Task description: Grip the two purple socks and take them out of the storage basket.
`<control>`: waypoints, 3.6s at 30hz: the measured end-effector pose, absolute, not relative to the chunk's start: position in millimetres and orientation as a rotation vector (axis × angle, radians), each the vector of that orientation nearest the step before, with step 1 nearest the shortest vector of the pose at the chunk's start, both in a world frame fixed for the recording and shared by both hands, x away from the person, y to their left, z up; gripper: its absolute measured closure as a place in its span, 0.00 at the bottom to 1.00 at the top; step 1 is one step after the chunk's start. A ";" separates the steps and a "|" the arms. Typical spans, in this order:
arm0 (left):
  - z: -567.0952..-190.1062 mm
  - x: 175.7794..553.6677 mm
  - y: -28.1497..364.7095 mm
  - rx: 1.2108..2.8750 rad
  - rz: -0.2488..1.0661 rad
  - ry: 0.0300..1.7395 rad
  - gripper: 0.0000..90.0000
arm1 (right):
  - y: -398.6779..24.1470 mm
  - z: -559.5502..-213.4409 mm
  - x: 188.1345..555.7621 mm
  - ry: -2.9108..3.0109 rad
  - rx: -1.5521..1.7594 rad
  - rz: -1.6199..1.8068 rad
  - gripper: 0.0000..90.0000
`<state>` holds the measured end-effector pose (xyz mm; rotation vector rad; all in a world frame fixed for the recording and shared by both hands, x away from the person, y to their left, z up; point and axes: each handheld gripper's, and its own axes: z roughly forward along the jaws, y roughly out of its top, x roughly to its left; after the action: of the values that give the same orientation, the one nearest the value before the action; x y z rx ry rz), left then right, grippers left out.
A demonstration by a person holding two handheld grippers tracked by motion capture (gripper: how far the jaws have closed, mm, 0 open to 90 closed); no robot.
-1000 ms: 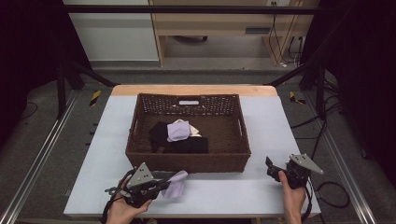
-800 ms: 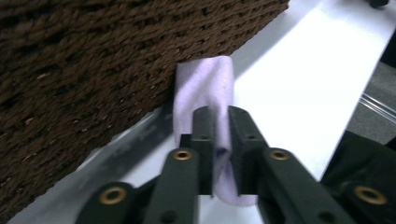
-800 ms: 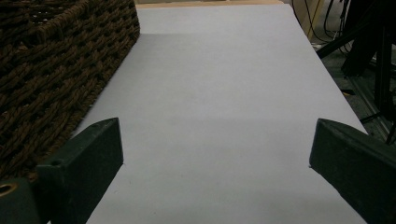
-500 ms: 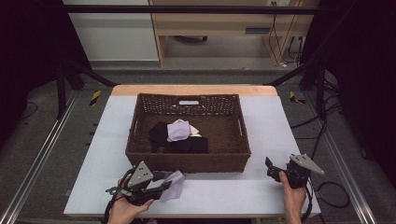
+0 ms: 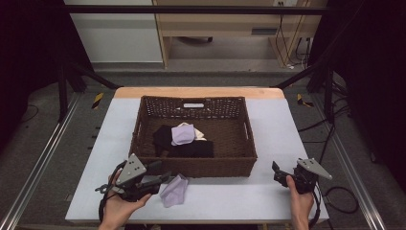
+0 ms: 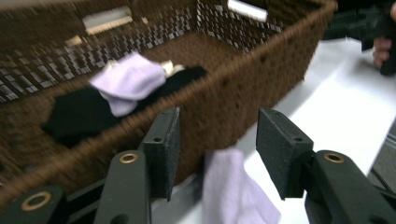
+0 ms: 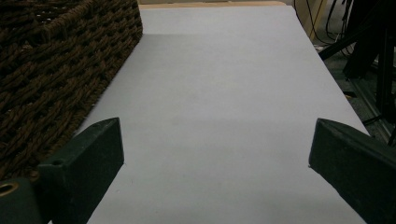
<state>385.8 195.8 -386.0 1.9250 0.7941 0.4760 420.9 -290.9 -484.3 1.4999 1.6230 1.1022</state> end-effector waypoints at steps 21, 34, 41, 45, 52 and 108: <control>-329.0 463.8 183.2 1.836 0.570 0.849 0.54 | -292.2 -484.3 421.0 1.622 1.506 1.110 0.04; -335.7 514.2 161.2 1.863 0.618 0.892 0.54 | -292.4 -484.4 421.4 1.629 1.505 1.112 0.04; -357.8 536.1 155.1 1.921 0.621 0.936 0.56 | -292.5 -484.4 421.5 1.631 1.507 1.112 0.04; -370.7 543.8 152.2 1.952 0.612 0.946 0.57 | -292.6 -484.4 421.7 1.633 1.509 1.112 0.04; -389.8 550.3 148.9 2.016 0.582 0.966 0.58 | -292.7 -484.4 421.7 1.633 1.509 1.116 0.04; -406.2 547.0 145.9 2.075 0.481 0.873 0.90 | -291.8 -484.4 422.2 1.645 1.504 1.105 0.04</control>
<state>547.0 145.9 -406.2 2.0750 0.8735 0.4813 422.2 -291.8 -484.4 1.5037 1.6447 1.1051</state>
